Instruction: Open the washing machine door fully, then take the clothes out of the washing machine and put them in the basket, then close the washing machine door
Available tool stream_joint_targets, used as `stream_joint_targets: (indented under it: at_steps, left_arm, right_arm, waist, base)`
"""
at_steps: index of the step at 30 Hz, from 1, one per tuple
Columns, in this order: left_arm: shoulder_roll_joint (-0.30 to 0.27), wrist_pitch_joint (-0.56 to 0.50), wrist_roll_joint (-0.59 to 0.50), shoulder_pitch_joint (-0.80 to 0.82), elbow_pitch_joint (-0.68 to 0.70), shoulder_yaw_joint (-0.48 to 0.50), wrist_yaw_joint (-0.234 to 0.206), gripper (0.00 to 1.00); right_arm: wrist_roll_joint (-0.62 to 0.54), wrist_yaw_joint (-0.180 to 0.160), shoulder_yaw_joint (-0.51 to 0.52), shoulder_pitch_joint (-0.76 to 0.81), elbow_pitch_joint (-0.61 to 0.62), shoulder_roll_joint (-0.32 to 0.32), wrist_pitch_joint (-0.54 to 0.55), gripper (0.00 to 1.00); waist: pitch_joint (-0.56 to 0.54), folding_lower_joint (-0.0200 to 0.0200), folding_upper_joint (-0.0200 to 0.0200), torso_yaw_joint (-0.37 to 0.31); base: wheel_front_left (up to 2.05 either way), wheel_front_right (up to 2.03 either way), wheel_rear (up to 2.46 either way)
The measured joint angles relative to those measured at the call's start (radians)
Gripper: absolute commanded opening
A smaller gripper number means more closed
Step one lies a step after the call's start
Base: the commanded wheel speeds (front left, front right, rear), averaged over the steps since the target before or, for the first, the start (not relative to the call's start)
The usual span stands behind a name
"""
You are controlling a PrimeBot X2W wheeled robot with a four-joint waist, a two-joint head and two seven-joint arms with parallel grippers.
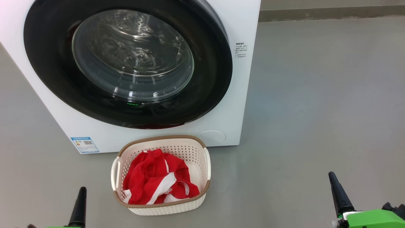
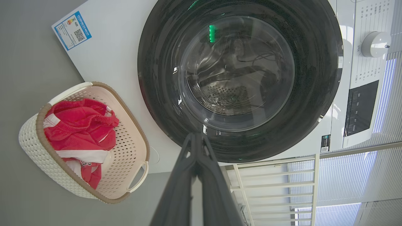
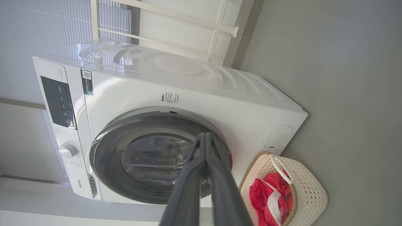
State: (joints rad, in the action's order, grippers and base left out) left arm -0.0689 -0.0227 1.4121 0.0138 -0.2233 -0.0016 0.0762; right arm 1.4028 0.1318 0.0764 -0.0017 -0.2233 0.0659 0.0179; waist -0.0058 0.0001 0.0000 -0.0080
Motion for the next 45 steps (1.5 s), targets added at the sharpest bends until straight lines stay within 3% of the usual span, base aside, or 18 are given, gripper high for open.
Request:
stream_joint_targets:
  at_steps: [19, 45]
  left_arm:
    - [0.006, -0.057, 0.213, 0.044, -0.036, 0.042, 0.044, 0.00]
    - [0.014, -0.064, 0.218, 0.052, -0.039, 0.053, 0.044, 0.00]
  right_arm:
    - [0.223, 0.000, 0.015, -0.056, -0.042, 0.001, 0.053, 0.00]
    - [0.229, 0.000, 0.029, -0.061, -0.044, 0.000, 0.069, 0.00]
  waist:
    - [0.009, 0.0000, 0.0000, 0.008]
    - [0.009, 0.0000, 0.0000, 0.008]
  base:
    - [0.00, 0.00, 0.00]
    - [0.00, 0.00, 0.00]
